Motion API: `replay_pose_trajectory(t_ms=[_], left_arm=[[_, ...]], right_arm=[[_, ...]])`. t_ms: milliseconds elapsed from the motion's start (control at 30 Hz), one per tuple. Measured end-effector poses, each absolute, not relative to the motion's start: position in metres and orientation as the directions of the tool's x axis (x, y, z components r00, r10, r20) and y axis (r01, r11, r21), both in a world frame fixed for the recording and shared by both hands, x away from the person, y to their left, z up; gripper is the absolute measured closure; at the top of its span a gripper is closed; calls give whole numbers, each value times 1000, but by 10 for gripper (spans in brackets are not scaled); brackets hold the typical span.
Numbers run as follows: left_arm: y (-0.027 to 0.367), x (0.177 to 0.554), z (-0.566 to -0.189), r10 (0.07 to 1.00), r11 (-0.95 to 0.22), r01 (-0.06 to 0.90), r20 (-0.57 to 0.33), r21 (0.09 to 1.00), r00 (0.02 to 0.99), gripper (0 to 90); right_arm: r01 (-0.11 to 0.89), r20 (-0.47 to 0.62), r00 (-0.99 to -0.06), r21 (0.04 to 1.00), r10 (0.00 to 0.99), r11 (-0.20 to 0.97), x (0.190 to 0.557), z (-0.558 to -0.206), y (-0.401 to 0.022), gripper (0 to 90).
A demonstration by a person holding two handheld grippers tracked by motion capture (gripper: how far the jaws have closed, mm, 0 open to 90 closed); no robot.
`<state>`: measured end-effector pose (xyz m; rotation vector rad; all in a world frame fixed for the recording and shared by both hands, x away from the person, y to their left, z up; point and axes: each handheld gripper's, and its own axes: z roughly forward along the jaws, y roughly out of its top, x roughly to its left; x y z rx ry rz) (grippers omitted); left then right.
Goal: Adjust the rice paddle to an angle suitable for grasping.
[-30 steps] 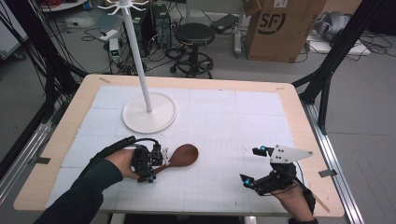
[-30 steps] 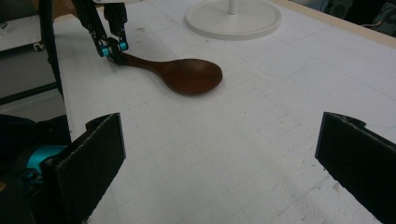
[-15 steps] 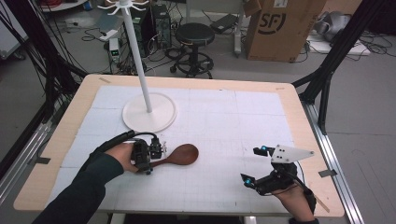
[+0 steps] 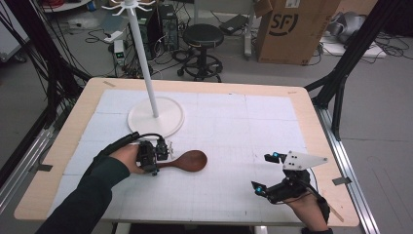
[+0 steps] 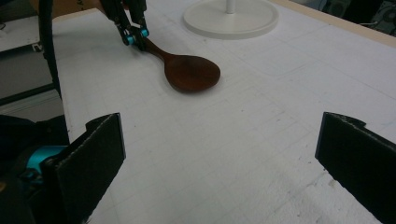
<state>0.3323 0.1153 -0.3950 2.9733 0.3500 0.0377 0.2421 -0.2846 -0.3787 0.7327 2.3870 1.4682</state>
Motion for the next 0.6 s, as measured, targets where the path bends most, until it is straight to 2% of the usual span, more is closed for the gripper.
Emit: replay_pose_trajectory(t_ms=[133,167,233,500,600], left_arm=[[112,334,-381,215,-961,206,27,187,976,885],[111,335,-378,215,-959,204,36,195,976,788],[107,337,-376,209,-962,200,33,189,977,769],[94,348,-382,225,-966,220,18,139,974,596],[93,353,-387,229,-967,227,6,119,973,579]], right_arm=[[286,49,-846,883,532,372,243,-379,-283,3],[287,50,-847,881,530,375,243,-379,-282,3],[284,48,-848,882,527,377,243,-379,-282,4],[291,54,-847,880,529,376,244,-380,-283,3],[292,55,-846,880,531,375,244,-380,-284,3]])
